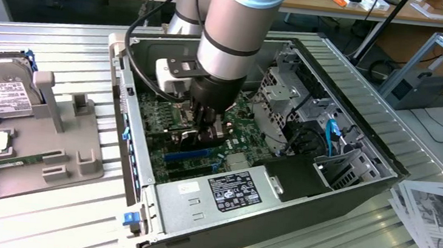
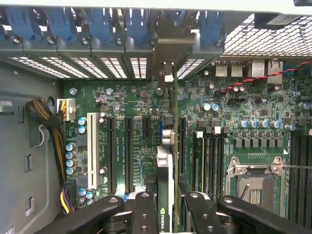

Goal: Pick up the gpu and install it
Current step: 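Insert the gpu into the slot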

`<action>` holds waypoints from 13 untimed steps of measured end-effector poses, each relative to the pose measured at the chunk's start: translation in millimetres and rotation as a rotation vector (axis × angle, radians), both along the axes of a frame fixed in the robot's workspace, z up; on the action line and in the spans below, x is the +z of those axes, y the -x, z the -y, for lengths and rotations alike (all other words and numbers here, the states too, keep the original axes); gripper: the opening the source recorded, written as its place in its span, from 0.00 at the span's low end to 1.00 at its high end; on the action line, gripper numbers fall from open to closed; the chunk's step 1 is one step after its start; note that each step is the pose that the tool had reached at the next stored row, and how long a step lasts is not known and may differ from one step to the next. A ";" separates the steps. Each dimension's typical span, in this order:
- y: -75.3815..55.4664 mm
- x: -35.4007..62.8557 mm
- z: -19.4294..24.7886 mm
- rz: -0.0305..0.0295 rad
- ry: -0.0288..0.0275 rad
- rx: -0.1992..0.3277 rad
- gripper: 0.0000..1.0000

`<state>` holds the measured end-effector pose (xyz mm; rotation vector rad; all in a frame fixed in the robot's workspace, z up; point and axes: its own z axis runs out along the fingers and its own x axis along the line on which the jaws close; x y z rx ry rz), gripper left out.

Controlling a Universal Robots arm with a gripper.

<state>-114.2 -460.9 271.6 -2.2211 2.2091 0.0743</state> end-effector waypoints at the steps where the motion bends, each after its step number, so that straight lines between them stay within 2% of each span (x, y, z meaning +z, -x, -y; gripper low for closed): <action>1: 0.4 0.0 0.0 -0.0002 0.0000 0.000 0.27; 13: 0.5 0.0 0.0 -0.0002 0.0000 0.000 0.27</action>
